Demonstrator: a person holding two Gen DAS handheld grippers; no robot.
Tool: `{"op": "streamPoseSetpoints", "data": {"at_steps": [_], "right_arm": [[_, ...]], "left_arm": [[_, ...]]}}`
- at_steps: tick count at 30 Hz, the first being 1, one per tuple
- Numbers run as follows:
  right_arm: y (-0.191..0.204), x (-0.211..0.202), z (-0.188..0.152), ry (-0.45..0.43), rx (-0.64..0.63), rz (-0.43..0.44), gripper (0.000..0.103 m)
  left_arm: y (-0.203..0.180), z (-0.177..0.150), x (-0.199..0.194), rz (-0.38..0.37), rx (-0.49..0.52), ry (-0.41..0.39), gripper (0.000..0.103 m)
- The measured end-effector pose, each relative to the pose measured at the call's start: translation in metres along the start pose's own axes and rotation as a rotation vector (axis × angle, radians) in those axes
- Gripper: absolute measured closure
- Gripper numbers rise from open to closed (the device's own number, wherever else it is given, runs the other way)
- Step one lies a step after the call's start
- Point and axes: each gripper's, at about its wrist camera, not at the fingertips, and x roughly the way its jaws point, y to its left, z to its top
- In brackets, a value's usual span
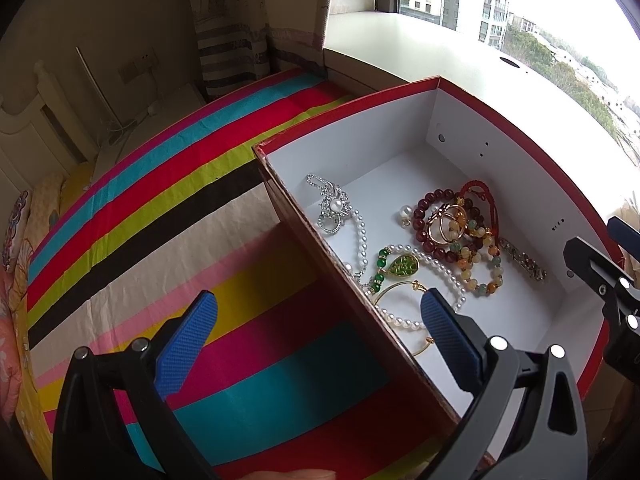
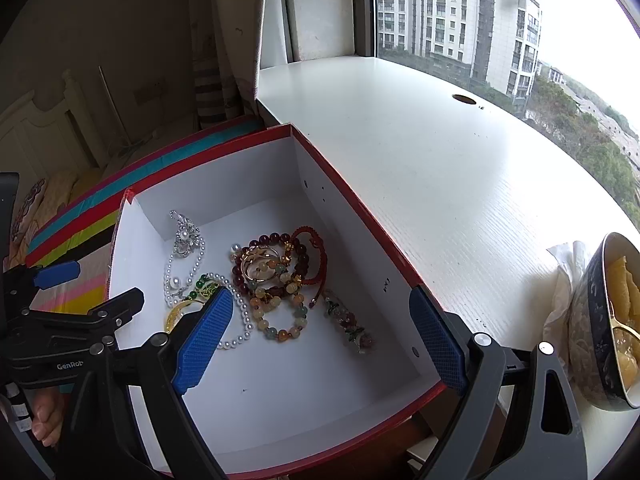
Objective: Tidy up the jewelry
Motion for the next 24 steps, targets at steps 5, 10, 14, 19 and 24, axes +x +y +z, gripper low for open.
{"op": "streamPoseSetpoints", "data": {"at_steps": [5, 10, 14, 19, 24], "right_arm": [[-0.0007, 0.0002, -0.0009, 0.001, 0.006, 0.000, 0.016], [-0.0009, 0.0008, -0.0011, 0.002, 0.005, 0.003, 0.016], [0.0002, 0.0007, -0.0015, 0.002, 0.002, 0.004, 0.016], [0.0019, -0.0010, -0.0013, -0.001, -0.001, 0.001, 0.016], [0.0058, -0.0042, -0.0008, 0.002, -0.007, -0.018, 0.016]], "left_arm": [[-0.0011, -0.0009, 0.0009, -0.002, 0.000, 0.002, 0.002], [-0.0024, -0.0011, 0.0020, -0.001, 0.002, 0.006, 0.002], [-0.0023, -0.0014, 0.0027, -0.004, 0.001, 0.010, 0.002], [-0.0006, -0.0001, 0.0038, -0.008, -0.011, 0.013, 0.002], [-0.0019, 0.0027, 0.0031, -0.027, -0.010, -0.003, 0.002]]}}
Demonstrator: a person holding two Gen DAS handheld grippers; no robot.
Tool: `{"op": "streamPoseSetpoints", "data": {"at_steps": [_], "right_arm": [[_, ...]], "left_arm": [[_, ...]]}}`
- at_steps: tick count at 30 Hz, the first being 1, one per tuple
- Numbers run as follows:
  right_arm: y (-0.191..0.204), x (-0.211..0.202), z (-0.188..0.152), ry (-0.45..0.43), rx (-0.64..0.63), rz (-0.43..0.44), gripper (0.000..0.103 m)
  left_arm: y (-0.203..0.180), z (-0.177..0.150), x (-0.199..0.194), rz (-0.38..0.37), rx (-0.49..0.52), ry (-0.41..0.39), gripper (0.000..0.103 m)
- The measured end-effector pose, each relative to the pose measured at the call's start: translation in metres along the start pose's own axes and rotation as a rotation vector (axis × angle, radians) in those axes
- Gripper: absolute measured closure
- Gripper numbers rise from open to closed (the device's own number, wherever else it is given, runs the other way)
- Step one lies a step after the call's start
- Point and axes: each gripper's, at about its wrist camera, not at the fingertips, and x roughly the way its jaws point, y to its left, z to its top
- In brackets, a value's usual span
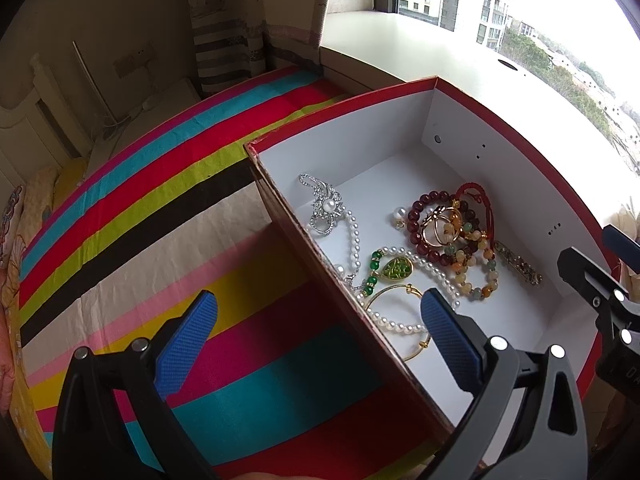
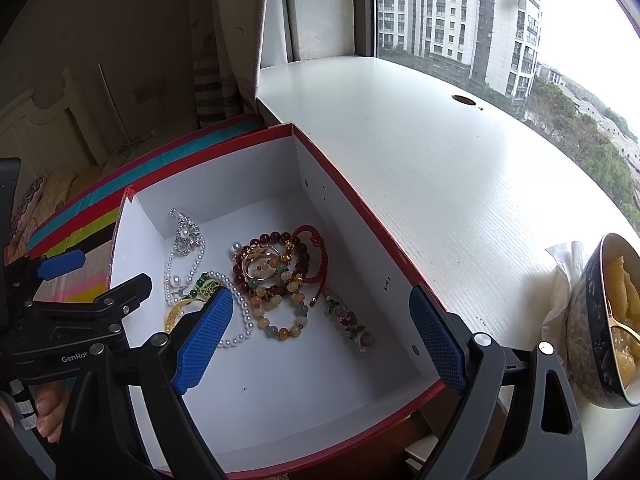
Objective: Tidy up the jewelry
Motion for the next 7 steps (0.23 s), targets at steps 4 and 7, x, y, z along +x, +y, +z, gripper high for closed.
{"op": "streamPoseSetpoints", "data": {"at_steps": [4, 7], "right_arm": [[0.010, -0.010, 0.003, -0.015, -0.004, -0.004, 0.016], [0.028, -0.018, 0.006, -0.034, -0.024, 0.016, 0.016]], "left_arm": [[-0.003, 0.002, -0.004, 0.004, 0.011, -0.049, 0.002], [-0.005, 0.000, -0.008, -0.016, 0.027, -0.066, 0.002]]}}
